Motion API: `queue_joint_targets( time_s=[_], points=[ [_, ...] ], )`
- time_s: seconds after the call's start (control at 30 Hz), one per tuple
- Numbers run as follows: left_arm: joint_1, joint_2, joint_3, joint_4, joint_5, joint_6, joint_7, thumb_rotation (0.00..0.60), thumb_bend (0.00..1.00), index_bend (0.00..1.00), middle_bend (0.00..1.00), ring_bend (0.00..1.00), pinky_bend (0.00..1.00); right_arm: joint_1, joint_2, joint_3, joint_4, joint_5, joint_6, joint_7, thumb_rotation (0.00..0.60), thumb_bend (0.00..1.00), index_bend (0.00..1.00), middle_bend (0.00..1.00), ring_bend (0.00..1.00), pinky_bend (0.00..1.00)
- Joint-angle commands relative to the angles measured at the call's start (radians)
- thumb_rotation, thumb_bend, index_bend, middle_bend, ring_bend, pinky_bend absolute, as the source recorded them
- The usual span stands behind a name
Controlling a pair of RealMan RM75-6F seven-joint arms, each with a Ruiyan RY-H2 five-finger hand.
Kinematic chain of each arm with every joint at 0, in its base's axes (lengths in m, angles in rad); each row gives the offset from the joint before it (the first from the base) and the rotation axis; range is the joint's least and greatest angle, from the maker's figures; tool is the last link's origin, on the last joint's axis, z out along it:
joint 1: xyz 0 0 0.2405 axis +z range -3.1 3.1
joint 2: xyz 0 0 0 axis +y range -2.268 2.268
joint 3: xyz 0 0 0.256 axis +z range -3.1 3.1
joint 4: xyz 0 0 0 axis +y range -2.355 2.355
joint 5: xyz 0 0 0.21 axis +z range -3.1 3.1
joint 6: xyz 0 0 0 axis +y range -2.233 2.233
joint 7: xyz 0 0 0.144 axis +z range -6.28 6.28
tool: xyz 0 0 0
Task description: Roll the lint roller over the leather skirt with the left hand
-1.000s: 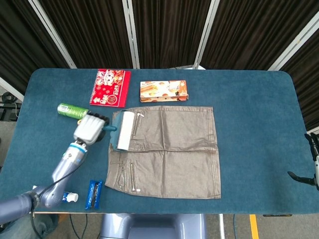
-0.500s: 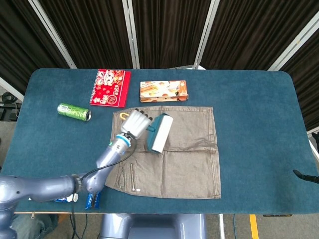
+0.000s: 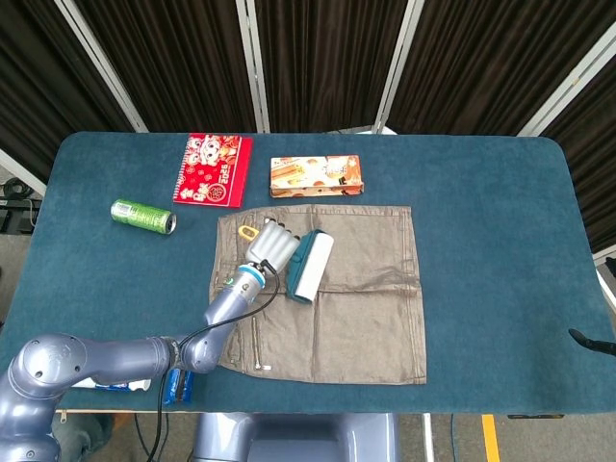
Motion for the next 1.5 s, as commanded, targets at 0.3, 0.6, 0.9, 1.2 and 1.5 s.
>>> queue_joint_targets(
  time_s=[0.3,0.6,0.9,1.2,1.5],
  points=[
    [0.072,0.118,0.11,-0.012,0.012,0.012,-0.044,0.6,0.77,0.58,0.47,0.38,0.45,-0.004,0.002,0.001,-0.007,-0.006,0.011,-0.004,0.6,0.0,0.0,0.0,0.0,0.0],
    [0.124,0.192,0.164,0.017,0.058,0.004,-0.115,0.6,0.77,0.58,0.46,0.38,0.45,-0.004,0.001,0.0,-0.019,-0.014,0.017,-0.019,0.6,0.0,0.0,0.0,0.0,0.0],
    [0.1,0.161,0.159,0.026,0.076,-0.002,-0.112,0.6,0.77,0.58,0.46,0.38,0.45,-0.001,0.001,0.004,-0.016,-0.002,0.01,-0.018,0.6,0.0,0.0,0.0,0.0,0.0],
    [0.024,0.071,0.125,0.02,0.05,0.018,-0.037,0.6,0.77,0.58,0.47,0.38,0.45,-0.001,0.005,0.009,-0.003,0.009,0.0,0.005,0.6,0.0,0.0,0.0,0.0,0.0],
    [-0.087,-0.038,0.076,0.011,-0.022,0.059,0.096,0.6,0.78,0.58,0.47,0.38,0.46,-0.008,0.011,0.012,0.011,0.011,0.001,0.034,0.6,0.0,0.0,0.0,0.0,0.0]
  ],
)
